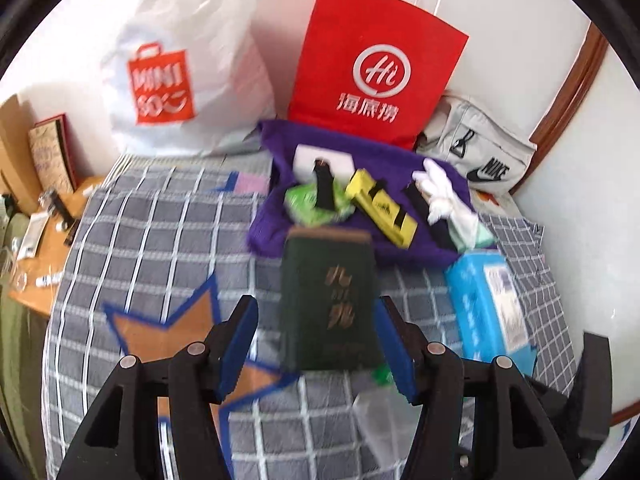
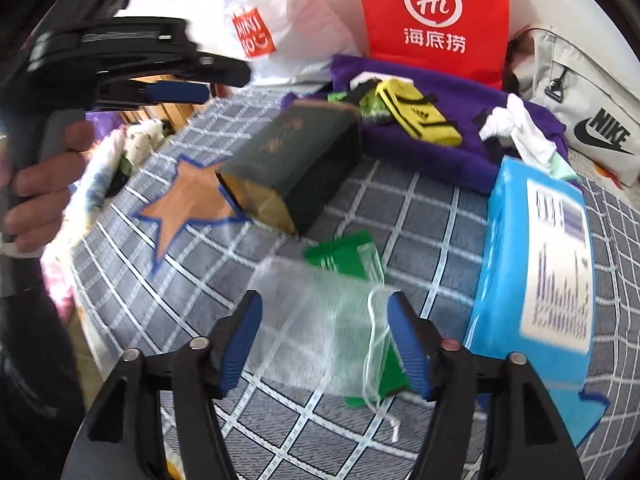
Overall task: Organize soft objects
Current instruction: 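Move the right tool back toward the white mesh bag with green packet, then grasp the white mesh bag with the right tool and lift it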
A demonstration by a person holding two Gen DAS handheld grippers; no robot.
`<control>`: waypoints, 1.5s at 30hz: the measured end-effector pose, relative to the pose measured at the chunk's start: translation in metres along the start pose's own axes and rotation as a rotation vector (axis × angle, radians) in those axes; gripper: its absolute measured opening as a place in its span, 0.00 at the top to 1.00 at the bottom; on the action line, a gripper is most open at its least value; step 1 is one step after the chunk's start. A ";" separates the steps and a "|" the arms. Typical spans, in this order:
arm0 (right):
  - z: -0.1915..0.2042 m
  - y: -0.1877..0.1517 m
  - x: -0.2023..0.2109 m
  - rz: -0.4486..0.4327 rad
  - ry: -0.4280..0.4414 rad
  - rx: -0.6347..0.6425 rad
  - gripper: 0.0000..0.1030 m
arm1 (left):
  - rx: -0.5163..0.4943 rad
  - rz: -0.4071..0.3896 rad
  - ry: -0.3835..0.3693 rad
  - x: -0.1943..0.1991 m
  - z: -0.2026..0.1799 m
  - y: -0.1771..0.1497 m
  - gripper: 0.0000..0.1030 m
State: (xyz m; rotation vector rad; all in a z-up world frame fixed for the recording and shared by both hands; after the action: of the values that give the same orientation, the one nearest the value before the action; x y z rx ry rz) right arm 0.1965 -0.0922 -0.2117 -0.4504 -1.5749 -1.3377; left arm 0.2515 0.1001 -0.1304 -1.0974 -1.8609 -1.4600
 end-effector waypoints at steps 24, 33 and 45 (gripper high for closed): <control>0.029 -0.032 -0.023 -0.050 -0.168 -0.049 0.77 | 0.075 0.103 -0.001 0.010 0.024 -0.108 0.43; 0.021 -0.037 0.005 -0.102 -0.052 -0.075 0.91 | 0.080 0.121 0.033 0.012 0.014 -0.118 0.43; -0.007 -0.059 0.070 -0.217 -0.059 -0.101 0.92 | 0.054 0.175 0.064 -0.011 -0.027 -0.122 0.43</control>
State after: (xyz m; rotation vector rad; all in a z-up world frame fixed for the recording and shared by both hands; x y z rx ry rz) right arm 0.1221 -0.1384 -0.1846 -0.3921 -1.6459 -1.5869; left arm 0.1525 0.0609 -0.1965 -1.1431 -1.7047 -1.3225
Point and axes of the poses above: each gripper's, at about its wrist camera, not at the fingertips, and x roughly against the way its jaws point, z to its left, y to its top, the point moved 2 cm from there along -x, roughly the way its jaws point, and after that the axes turned 3 degrees about -y, right-handed, at the moved point
